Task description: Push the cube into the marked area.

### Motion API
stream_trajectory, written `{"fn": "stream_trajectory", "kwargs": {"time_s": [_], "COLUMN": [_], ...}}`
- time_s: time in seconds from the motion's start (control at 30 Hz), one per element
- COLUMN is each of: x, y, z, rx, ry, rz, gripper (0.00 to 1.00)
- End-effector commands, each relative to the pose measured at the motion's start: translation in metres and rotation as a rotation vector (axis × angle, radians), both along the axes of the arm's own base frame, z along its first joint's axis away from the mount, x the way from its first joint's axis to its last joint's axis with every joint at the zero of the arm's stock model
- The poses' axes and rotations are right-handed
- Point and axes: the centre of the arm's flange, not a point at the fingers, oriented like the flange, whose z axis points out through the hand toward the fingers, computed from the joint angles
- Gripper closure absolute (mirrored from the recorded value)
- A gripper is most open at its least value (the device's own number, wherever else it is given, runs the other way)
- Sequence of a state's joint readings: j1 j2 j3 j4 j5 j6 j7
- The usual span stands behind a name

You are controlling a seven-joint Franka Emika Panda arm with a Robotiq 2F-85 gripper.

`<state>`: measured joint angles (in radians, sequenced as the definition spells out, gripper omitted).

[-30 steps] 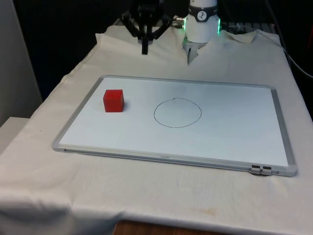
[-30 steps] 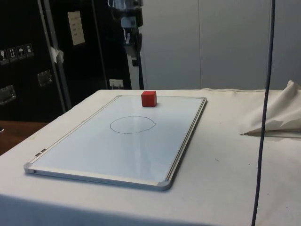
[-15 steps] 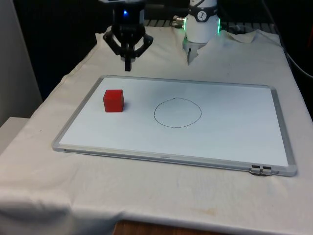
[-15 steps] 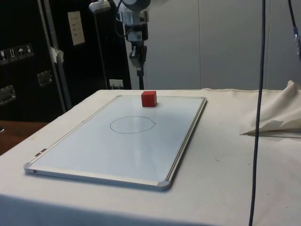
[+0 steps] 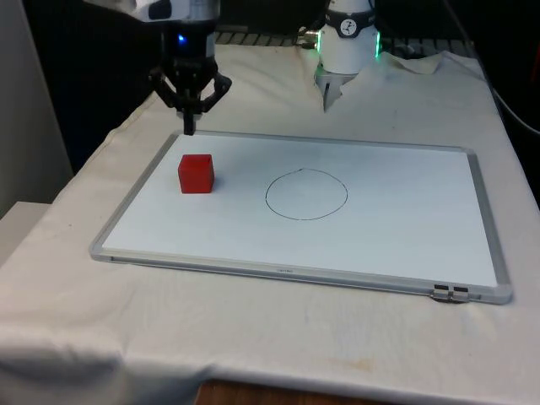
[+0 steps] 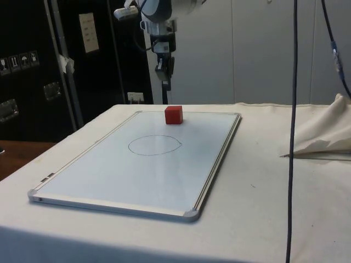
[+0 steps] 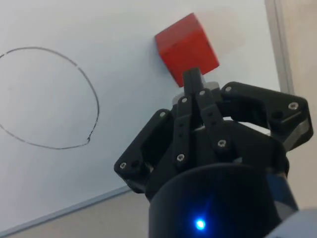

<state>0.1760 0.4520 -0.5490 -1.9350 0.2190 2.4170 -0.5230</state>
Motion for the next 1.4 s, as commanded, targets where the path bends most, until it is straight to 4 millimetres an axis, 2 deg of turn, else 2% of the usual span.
{"fn": "stream_trajectory", "kwargs": {"time_s": [0.0,0.07,0.23,0.27,0.77,0.87,1.17,1.2,1.23,1.37], "x": [0.0,0.0,0.0,-0.002,0.001,0.0,-0.005,-0.005,-0.005,-0.007], "y": [-0.004,-0.018,-0.032,-0.029,-0.063,-0.062,-0.066,-0.067,-0.065,-0.064], "z": [0.0,-0.002,-0.008,-0.006,-0.033,-0.033,-0.068,-0.063,-0.071,-0.083], "rx": [-0.004,-0.022,-0.057,-0.049,-0.147,-0.147,-0.183,-0.177,-0.184,-0.189], "ry": [0.001,-0.007,-0.004,-0.001,0.007,0.013,0.039,0.044,0.043,0.053], "rz": [-0.001,0.002,0.004,0.001,0.011,0.008,0.009,0.008,0.009,0.007], "gripper": [1.0,1.0,1.0,1.0,1.0,1.0,1.0,1.0,1.0,1.0]}}
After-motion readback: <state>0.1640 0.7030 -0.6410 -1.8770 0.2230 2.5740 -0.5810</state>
